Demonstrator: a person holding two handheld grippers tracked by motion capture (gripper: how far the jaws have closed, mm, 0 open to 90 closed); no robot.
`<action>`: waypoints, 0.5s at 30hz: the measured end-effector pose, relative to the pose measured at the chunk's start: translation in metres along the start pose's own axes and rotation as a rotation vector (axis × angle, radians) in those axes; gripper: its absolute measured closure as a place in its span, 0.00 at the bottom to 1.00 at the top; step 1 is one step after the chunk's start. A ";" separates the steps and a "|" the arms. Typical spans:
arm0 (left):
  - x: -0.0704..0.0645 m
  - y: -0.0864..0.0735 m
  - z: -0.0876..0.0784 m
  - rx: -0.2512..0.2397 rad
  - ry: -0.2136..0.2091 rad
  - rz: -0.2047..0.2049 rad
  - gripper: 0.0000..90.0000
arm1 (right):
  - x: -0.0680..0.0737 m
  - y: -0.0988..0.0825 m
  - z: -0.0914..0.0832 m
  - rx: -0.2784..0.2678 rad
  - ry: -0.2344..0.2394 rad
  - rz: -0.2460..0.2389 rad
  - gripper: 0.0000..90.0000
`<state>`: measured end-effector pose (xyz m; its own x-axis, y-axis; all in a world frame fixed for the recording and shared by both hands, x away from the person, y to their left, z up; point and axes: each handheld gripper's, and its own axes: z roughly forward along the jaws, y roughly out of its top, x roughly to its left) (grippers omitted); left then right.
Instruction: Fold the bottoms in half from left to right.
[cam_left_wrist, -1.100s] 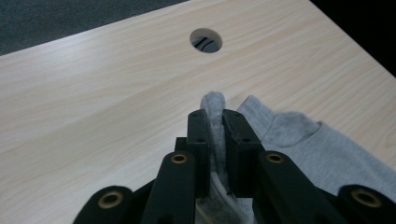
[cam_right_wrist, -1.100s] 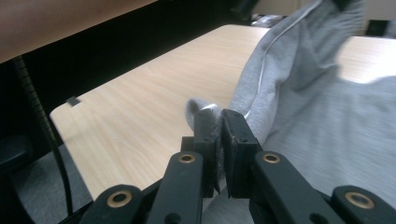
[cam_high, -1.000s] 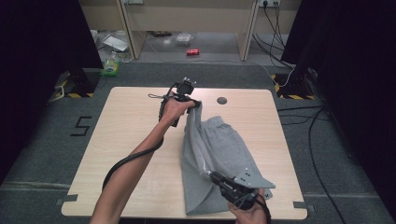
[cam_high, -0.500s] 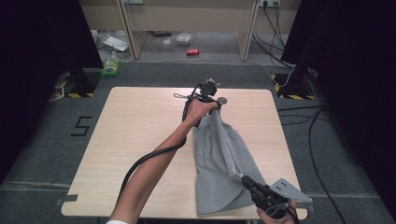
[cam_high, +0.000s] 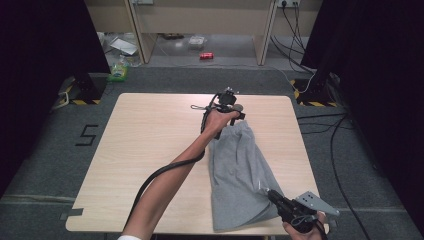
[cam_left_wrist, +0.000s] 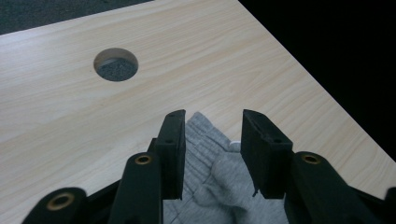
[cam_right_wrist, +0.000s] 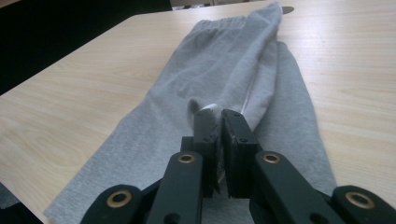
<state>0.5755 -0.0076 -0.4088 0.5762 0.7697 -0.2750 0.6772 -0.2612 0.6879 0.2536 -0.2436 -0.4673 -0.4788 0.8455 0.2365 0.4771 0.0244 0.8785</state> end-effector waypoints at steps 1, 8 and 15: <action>0.002 -0.001 -0.001 0.005 0.003 0.004 0.65 | -0.001 0.000 -0.001 0.004 -0.003 0.006 0.94; 0.035 -0.026 -0.007 0.055 0.058 0.045 0.57 | -0.011 -0.005 -0.012 -0.003 -0.048 0.014 0.94; 0.065 -0.053 -0.014 0.088 0.090 0.050 0.51 | -0.025 -0.012 -0.016 0.040 -0.110 0.039 0.80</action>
<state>0.5707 0.0650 -0.4535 0.5695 0.8025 -0.1782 0.6886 -0.3473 0.6365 0.2480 -0.2738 -0.4772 -0.3763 0.8996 0.2215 0.5240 0.0095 0.8516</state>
